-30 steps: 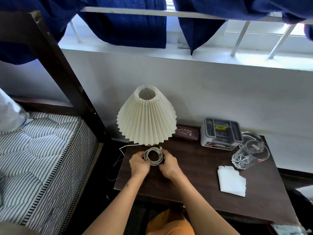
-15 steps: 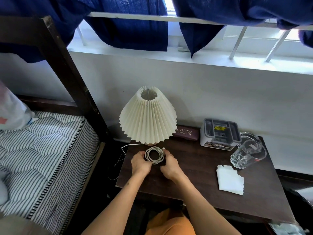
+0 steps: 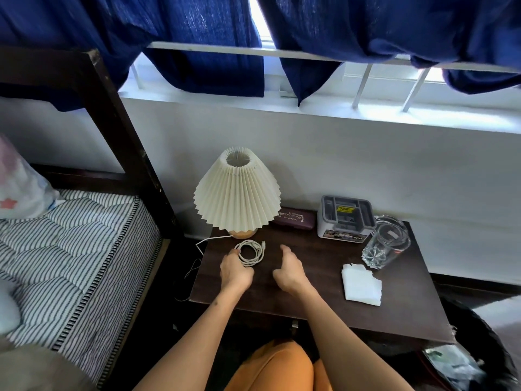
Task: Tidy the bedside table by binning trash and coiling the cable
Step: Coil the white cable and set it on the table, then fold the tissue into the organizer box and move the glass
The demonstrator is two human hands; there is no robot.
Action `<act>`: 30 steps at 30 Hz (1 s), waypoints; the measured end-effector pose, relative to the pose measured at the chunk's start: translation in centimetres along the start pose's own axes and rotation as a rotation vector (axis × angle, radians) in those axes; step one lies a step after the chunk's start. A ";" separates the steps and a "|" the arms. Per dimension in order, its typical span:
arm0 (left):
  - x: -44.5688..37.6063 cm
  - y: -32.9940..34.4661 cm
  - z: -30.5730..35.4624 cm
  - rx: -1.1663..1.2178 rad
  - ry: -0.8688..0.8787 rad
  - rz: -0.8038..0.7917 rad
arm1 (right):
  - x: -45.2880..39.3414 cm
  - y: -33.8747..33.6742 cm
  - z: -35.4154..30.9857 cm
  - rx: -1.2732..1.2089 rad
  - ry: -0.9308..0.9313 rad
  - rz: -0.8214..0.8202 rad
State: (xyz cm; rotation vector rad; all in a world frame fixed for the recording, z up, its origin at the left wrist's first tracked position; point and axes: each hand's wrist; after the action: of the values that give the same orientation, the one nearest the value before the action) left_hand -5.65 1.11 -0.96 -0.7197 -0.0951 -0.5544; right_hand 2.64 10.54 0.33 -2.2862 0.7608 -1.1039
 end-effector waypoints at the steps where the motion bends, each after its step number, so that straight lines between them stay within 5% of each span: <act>1: 0.4 0.0 0.3 -0.006 0.015 -0.001 | 0.5 -0.4 0.1 -0.003 -0.001 0.010; 30: 12.7 -1.5 7.2 -0.105 0.423 -0.018 | 13.3 -6.6 4.8 -0.117 -0.097 0.296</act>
State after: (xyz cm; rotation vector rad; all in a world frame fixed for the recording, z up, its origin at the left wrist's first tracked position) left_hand 5.14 -0.89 8.80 -0.6896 0.3235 -0.7221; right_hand 15.16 7.39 8.98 -2.2102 1.1078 -0.8275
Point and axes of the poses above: each hand's wrist, its own x-axis away from the middle knuckle, its own y-axis out of the palm, z = x × y, and after that the axes turned 10 degrees about y, right-handed
